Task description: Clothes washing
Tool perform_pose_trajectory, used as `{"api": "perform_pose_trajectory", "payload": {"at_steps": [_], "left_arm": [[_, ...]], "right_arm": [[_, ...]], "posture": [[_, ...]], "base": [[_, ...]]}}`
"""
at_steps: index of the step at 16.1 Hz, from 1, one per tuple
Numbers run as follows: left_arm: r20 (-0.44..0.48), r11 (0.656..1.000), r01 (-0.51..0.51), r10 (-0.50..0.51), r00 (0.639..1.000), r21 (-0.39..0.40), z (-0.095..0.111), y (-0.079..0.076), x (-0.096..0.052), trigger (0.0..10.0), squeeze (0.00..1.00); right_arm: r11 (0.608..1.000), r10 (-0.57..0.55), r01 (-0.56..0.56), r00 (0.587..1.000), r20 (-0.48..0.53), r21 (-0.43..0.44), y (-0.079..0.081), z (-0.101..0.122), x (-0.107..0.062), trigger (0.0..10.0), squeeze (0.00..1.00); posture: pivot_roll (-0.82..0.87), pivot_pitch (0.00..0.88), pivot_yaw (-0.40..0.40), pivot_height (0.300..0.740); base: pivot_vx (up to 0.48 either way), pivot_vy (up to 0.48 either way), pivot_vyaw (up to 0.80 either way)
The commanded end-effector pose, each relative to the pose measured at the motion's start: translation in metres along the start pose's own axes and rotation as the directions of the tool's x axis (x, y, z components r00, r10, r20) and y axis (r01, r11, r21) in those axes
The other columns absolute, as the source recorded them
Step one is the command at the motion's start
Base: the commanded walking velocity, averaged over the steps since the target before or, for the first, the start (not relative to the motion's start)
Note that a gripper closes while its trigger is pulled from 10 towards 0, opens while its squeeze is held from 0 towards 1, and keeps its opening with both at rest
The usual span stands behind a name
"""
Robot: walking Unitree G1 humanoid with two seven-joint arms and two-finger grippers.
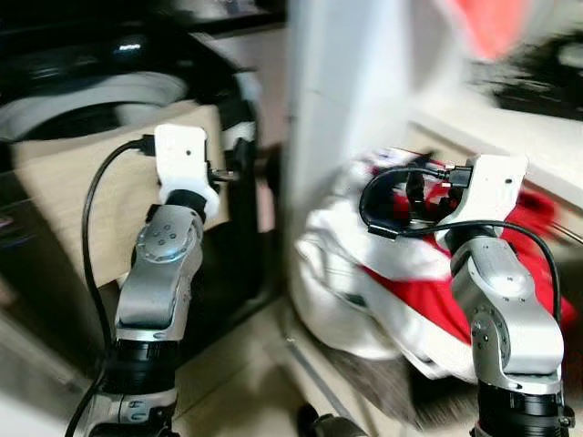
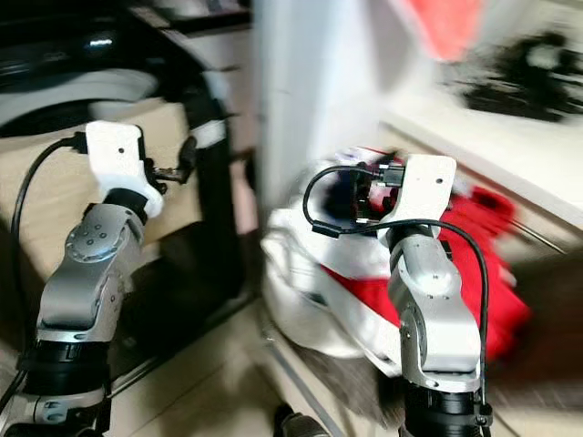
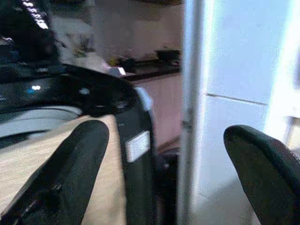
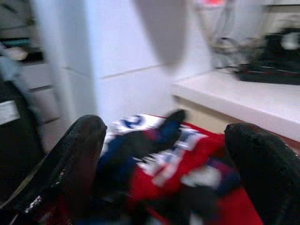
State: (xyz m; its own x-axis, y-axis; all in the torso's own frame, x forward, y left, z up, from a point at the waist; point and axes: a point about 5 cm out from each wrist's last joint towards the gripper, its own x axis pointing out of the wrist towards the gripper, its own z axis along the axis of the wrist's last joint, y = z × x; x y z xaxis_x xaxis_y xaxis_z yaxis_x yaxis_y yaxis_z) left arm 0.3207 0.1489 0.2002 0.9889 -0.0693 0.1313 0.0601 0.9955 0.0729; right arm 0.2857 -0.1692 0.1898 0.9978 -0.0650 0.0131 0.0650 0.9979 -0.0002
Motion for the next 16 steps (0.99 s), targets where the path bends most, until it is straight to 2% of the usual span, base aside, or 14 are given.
{"api": "perform_pose_trajectory", "payload": {"at_steps": [1,2,3,4,7,8,16], "left_arm": [[-0.002,1.0,0.027,-0.027,1.0,0.007,0.004,-0.002,0.0,10.0,0.39],[-0.021,0.993,0.113,-0.114,0.993,-0.035,0.003,-0.006,-0.004,10.0,0.0],[-0.012,0.991,0.125,-0.126,0.992,-0.051,0.003,-0.008,-0.007,10.0,0.0],[0.002,0.991,0.132,-0.132,0.991,-0.034,0.002,-0.009,-0.007,10.0,0.0],[0.0,0.991,0.135,-0.135,0.991,-0.012,0.0,-0.01,-0.006,10.0,0.0],[-0.025,0.993,0.115,-0.116,0.993,-0.032,-0.003,-0.007,-0.005,10.0,0.0],[-0.042,0.99,0.143,-0.144,0.989,-0.018,-0.006,-0.009,-0.007,10.0,0.0]], "right_arm": [[1.0,0.0,0.0,1.0,0.011,-0.004,0.0,0.005,-0.001,10.0,1.0],[1.0,-0.002,0.002,1.0,0.008,-0.004,0.001,0.004,-0.003,10.0,1.0],[1.0,0.003,-0.003,1.0,-0.005,0.002,0.003,0.001,-0.004,10.0,0.87],[1.0,0.024,-0.024,0.999,-0.021,0.001,0.006,-0.002,-0.006,10.0,0.0],[0.998,0.067,-0.067,0.997,-0.048,0.0,0.013,-0.007,-0.007,10.0,0.0],[0.998,0.065,-0.065,0.997,-0.051,0.003,0.013,-0.007,-0.007,10.0,0.0],[0.999,0.035,-0.035,0.997,-0.065,0.004,0.008,-0.011,-0.011,10.0,0.0]], "posture": [[-0.15,0.0,-0.01,0.74],[-0.15,0.0,-0.002,0.74],[-0.15,0.0,-0.002,0.74],[-0.15,0.0,-0.002,0.74],[-0.15,0.0,0.005,0.74],[-0.15,0.0,0.005,0.74],[-0.15,0.0,0.01,0.74]], "base": [[0.0,0.0,-0.8],[0.0,0.0,-0.8],[0.0,0.0,-0.8],[0.0,0.0,-0.64],[0.0,0.435,0.0],[0.0,0.322,0.0],[0.0,0.432,0.0]]}}
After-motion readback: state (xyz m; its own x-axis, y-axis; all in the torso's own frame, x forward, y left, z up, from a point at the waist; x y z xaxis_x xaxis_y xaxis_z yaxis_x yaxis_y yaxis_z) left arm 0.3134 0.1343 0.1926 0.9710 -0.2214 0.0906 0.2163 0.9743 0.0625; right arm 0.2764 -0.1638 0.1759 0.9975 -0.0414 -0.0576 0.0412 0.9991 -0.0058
